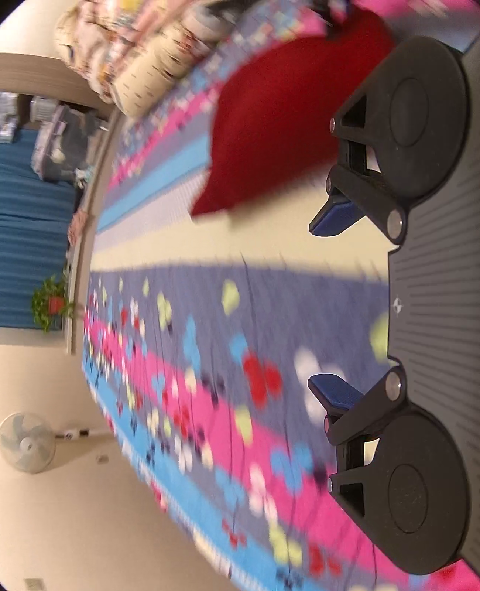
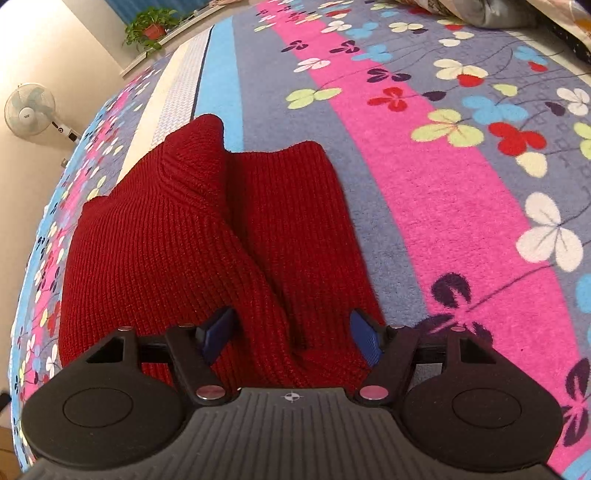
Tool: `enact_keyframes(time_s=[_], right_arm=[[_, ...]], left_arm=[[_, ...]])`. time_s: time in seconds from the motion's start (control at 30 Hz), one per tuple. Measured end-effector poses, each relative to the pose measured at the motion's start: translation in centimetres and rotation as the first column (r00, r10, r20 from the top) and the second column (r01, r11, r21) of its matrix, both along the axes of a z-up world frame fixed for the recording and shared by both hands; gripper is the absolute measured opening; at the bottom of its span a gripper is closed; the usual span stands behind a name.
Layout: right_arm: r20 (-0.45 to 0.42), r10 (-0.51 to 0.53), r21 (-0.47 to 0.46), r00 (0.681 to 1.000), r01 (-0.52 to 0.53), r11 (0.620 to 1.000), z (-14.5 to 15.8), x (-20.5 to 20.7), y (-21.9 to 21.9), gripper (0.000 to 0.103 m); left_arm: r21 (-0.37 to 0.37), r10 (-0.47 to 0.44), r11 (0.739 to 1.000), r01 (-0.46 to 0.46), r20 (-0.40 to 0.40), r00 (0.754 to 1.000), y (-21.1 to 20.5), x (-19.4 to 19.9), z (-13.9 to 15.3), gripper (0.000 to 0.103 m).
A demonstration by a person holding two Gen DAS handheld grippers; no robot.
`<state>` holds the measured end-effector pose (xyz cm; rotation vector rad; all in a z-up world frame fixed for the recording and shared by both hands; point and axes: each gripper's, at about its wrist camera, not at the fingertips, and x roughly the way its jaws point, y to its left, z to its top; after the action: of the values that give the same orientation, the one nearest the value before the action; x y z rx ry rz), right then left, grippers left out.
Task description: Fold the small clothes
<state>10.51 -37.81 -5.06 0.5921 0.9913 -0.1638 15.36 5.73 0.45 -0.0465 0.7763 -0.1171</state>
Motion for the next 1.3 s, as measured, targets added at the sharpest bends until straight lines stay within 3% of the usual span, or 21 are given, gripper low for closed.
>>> enact_keyframes(time_s=[0.1,0.17,0.23,0.43,0.53,0.57,0.67,0.77,0.9,0.93,1.0,1.03,1.17,1.3], right_arm=[[-0.006,0.002,0.013,1.000,-0.002,1.000,-0.1,0.2,-0.2,0.072],[-0.011,0.007,0.012,1.000,-0.006,1.000,-0.2,0.5,-0.2,0.072],[-0.015,0.015,0.004,1.000,-0.015,1.000,-0.2,0.8,-0.1,0.072],[-0.019,0.025,0.005,0.999,-0.025,1.000,-0.3,1.1,0.1,0.072],[-0.019,0.025,0.006,0.999,-0.025,1.000,-0.3,1.1,0.1,0.072],[-0.019,0.024,0.007,1.000,-0.024,1.000,-0.3,1.1,0.2,0.072],[-0.019,0.026,0.010,0.999,-0.025,1.000,-0.4,1.2,0.2,0.072],[-0.020,0.029,0.010,0.999,-0.029,1.000,-0.5,1.3,0.1,0.072],[-0.007,0.049,-0.002,0.999,-0.049,0.999,-0.5,1.4,0.5,0.069],[0.003,0.060,0.000,0.998,-0.060,0.998,-0.4,1.4,0.7,0.062],[0.028,0.080,0.002,0.996,-0.081,0.997,-0.1,1.2,1.0,0.045],[0.044,0.095,0.009,0.994,-0.096,0.995,0.1,1.2,1.3,0.029],[0.078,0.087,0.011,0.993,-0.088,0.996,0.4,0.7,1.9,0.021],[0.174,0.122,0.057,0.977,-0.134,0.989,1.6,0.2,2.9,0.017]], left_arm=[[-0.108,0.007,0.994,-0.009,-0.022,1.000,-3.9,2.9,-0.6,0.088],[-0.170,0.020,0.985,-0.030,-0.058,0.998,-6.2,4.8,-1.4,0.099],[-0.225,0.027,0.973,-0.046,-0.085,0.996,-7.7,6.2,-2.4,0.102],[-0.404,-0.052,0.913,-0.059,-0.259,0.965,-10.9,10.4,-7.2,0.102],[-0.507,-0.090,0.857,-0.089,-0.318,0.944,-11.2,11.8,-9.6,0.103],[-0.531,-0.098,0.842,-0.100,-0.333,0.938,-11.3,12.1,-10.3,0.103],[-0.544,-0.079,0.828,-0.134,-0.351,0.933,-12.0,12.5,-11.4,0.103],[-0.524,-0.070,0.841,-0.133,-0.349,0.934,-12.5,12.7,-11.1,0.099],[-0.456,-0.064,0.887,-0.080,-0.292,0.954,-13.1,11.8,-8.7,0.069],[-0.433,-0.066,0.899,-0.060,-0.271,0.960,-13.3,11.2,-7.8,0.066],[-0.407,-0.066,0.912,-0.038,-0.238,0.969,-14.0,10.2,-6.4,0.064],[-0.395,-0.065,0.918,-0.029,-0.222,0.973,-14.4,9.8,-5.7,0.063],[-0.377,-0.078,0.926,0.015,-0.152,0.985,-14.9,8.2,-2.4,0.061],[-0.312,-0.088,0.948,0.062,-0.072,0.993,-12.9,6.5,1.4,0.061]])
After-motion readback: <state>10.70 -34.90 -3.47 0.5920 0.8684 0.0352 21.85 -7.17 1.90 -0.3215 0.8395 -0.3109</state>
